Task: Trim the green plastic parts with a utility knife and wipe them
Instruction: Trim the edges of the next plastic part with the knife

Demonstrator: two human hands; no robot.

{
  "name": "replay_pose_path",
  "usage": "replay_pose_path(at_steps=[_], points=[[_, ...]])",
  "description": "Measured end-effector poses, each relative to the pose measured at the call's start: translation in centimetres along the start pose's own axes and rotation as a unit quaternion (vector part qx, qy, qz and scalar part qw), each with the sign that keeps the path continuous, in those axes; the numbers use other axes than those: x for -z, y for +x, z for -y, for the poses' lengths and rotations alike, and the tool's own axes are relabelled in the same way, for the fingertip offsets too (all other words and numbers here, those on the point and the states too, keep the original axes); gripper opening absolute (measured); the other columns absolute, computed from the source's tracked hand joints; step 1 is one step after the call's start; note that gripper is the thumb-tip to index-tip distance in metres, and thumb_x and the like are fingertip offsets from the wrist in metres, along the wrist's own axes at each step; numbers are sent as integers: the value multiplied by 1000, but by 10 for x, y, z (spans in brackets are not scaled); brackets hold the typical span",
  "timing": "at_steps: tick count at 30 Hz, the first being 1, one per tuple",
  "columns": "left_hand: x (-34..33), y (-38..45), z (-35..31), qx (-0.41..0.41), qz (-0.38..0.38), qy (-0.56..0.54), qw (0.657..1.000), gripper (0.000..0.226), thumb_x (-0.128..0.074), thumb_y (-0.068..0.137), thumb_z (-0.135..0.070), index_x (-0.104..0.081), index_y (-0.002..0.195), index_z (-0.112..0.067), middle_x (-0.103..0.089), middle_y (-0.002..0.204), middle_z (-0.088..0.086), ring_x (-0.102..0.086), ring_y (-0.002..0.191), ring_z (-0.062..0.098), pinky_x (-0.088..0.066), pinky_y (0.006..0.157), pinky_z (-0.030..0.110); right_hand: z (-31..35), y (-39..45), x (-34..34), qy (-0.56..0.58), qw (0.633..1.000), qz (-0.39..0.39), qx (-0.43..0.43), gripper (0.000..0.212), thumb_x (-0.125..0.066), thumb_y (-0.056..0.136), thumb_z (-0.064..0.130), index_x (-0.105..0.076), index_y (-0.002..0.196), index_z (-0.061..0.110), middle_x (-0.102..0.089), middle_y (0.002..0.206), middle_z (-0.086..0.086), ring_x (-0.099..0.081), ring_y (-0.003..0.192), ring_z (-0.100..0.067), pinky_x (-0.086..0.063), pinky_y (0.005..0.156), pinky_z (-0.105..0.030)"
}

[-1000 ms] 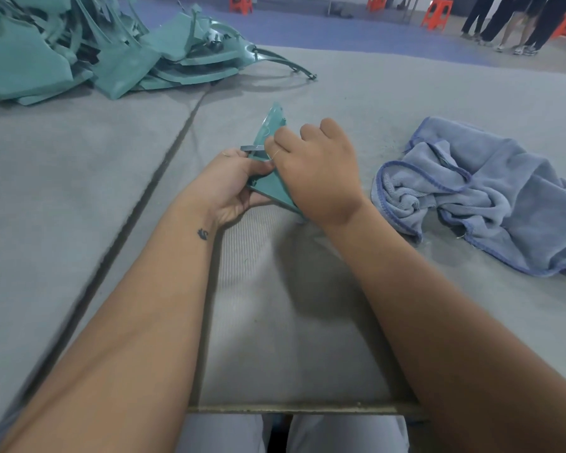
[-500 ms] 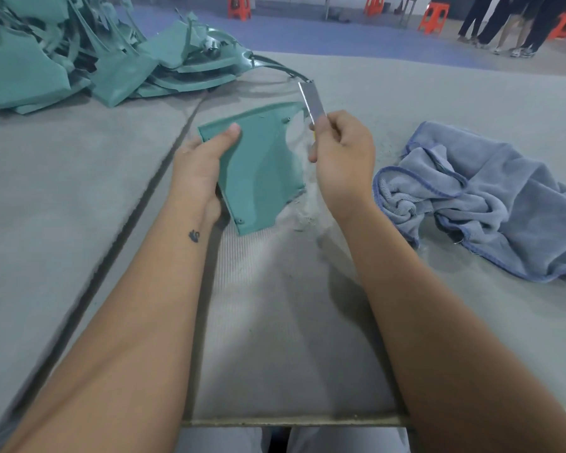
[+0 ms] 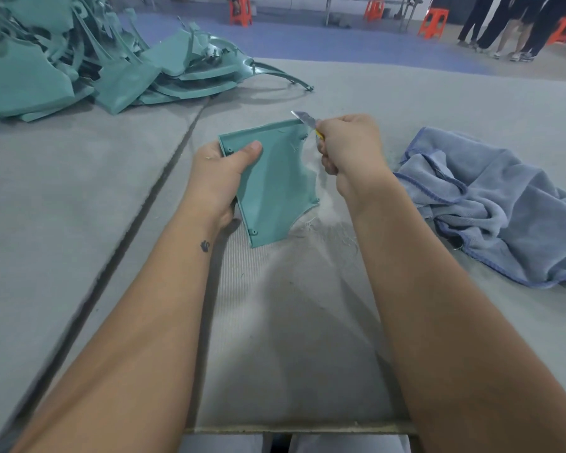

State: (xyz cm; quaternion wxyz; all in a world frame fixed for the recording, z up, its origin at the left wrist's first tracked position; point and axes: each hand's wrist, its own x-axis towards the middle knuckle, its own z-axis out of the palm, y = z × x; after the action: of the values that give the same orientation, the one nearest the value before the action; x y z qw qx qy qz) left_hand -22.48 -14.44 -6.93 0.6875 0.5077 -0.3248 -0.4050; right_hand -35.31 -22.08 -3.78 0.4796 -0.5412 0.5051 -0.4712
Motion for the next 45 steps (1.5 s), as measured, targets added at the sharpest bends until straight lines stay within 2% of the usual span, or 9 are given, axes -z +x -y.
replay_pose_path(at_steps=[7,14,19,25,28,31,37,42,45], points=[[-3,-3,3,-2,1,-31,1000,17,-57,93,-1,-65,83,-13,-73,70,1,-70,62,16,-58,56,30,10,-11,-18,-44,995,84,-23,26,-58,83,2,-45,64,13,-33,44,-4,-20,32,-11,-18,40,-12],[-1,-3,3,-15,8,-23,1000,17,-59,92,-2,-67,84,-13,-74,73,-1,-71,66,15,-57,59,28,7,-16,-17,-88,994,-12,60,28,-59,75,11,-36,60,18,-31,67,-10,-24,67,-24,-22,56,-41],[1,-3,6,5,16,-44,999,14,-60,92,-4,-67,84,-12,-73,75,5,-70,68,22,-58,62,35,12,-31,-31,-118,986,81,88,18,-64,66,28,-55,61,14,-48,50,0,-39,49,-18,-31,49,-24],[6,4,10,63,-29,-38,997,10,-66,90,-14,-68,99,-11,-76,88,5,-73,82,23,-60,73,37,0,-22,-11,3,984,-161,78,10,-42,91,11,-44,96,20,-55,71,6,-52,60,-14,-35,54,-28],[6,8,9,98,-38,-72,992,12,-62,92,-14,-68,102,-10,-75,91,6,-73,76,19,-59,66,30,-20,-18,16,-130,979,-143,64,17,-36,90,8,-34,104,18,-51,77,7,-49,62,-17,-30,52,-31],[8,10,8,120,-62,-84,987,22,-61,92,-18,-66,112,-11,-74,99,7,-73,77,20,-60,64,30,-39,-18,33,-308,942,-121,51,13,-42,96,21,-48,106,16,-52,77,3,-46,72,-24,-28,58,-33],[14,6,7,111,-92,-94,985,10,-62,91,-17,-68,99,-13,-76,94,5,-73,83,20,-60,72,35,-42,-20,49,-436,854,-187,213,29,-42,90,19,-68,102,17,-65,99,-7,-53,98,-29,-37,79,-36],[14,6,2,98,-93,-132,982,23,-61,92,-24,-66,111,-13,-76,97,4,-73,87,23,-60,71,39,-38,-14,84,-479,831,-279,48,35,-44,88,25,-54,121,16,-48,126,-13,-40,119,-34,-27,98,-44],[14,7,1,89,-86,-145,982,29,-60,93,-25,-65,118,-11,-74,103,6,-72,94,25,-59,78,43,-42,-13,95,-518,827,-216,-36,27,-49,84,23,-47,110,13,-53,106,-9,-47,112,-33,-29,92,-43]])
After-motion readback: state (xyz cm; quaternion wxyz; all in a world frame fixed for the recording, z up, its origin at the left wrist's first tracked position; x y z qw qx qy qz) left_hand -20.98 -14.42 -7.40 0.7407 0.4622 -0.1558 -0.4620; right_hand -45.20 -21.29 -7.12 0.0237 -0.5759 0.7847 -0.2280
